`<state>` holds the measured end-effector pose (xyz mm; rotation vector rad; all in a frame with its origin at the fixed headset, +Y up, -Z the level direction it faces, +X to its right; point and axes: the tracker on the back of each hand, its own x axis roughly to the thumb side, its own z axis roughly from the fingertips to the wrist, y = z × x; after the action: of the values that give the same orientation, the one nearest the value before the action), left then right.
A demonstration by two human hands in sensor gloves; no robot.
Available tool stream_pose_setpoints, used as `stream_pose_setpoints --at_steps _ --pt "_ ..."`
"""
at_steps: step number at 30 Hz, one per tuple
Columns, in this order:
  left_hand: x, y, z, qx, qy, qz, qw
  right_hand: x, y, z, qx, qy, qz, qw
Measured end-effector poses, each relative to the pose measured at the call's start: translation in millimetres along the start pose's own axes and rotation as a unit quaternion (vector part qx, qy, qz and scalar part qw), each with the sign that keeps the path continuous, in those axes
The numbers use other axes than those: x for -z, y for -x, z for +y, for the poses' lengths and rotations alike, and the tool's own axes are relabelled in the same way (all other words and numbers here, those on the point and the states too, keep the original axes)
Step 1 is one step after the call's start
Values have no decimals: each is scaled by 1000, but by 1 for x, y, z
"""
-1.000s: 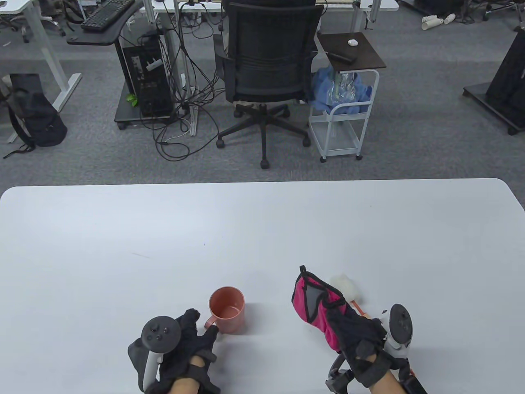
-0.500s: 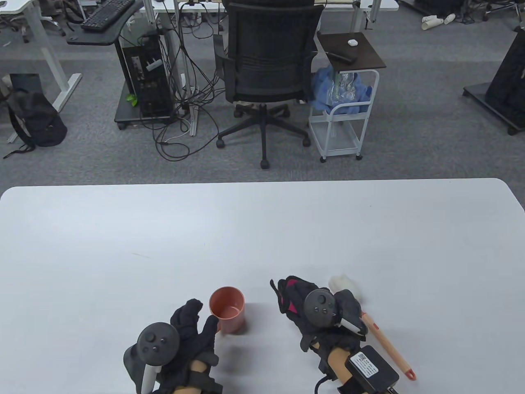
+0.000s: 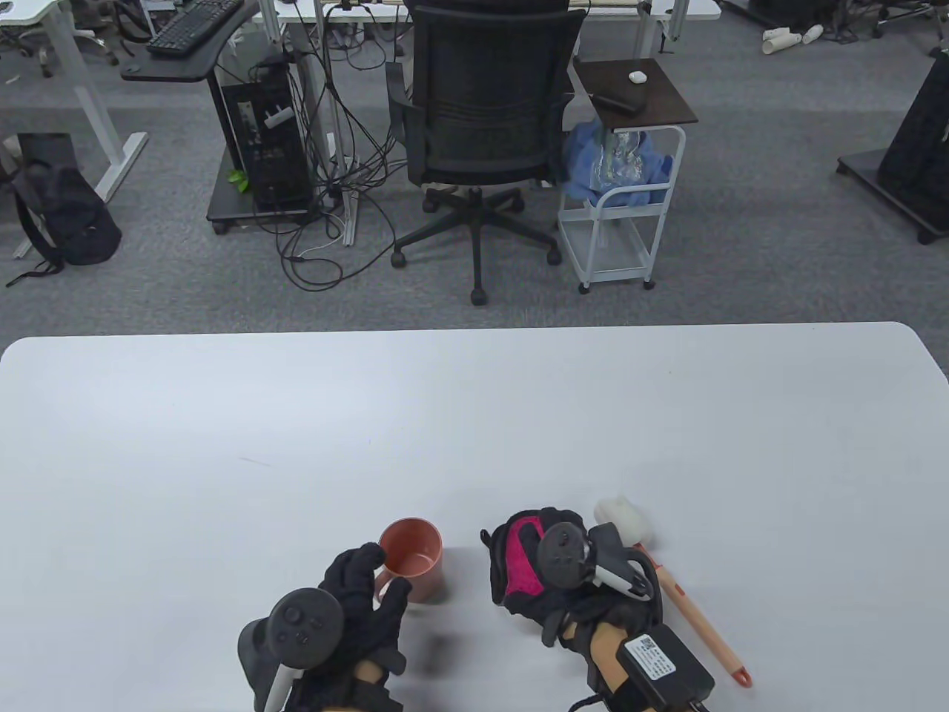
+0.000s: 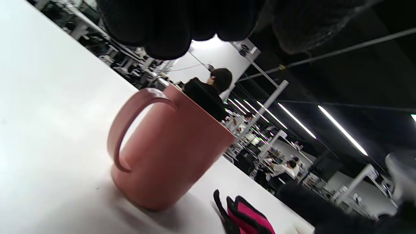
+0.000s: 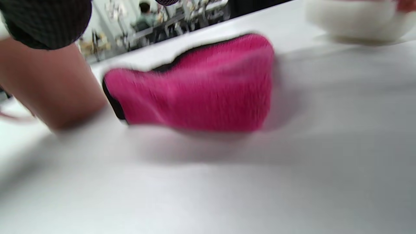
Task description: Brush the water cup with the cup brush
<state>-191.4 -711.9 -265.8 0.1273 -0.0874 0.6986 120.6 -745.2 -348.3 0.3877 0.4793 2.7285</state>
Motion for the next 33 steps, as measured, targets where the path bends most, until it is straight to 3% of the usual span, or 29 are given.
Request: stream_pose_setpoints --at_steps 3,6,12,21,28,33 --pt "0 -6 -4 42 20 -13 999 -29 16 -22 35 70 19 997" --pt "0 -13 -3 71 27 -27 997 -63 34 -33 2 108 48 993" --pt "2 -33 -7 134 68 -35 988 -103 62 -28 18 128 73 989" --pt "-15 -31 -1 149 81 -13 986 -122 70 -6 33 105 94 989" --pt "-36 -22 -8 163 49 -38 985 -126 75 0 71 109 95 987" --pt "-36 -21 -18 163 82 -32 983 -126 79 5 93 102 89 986"
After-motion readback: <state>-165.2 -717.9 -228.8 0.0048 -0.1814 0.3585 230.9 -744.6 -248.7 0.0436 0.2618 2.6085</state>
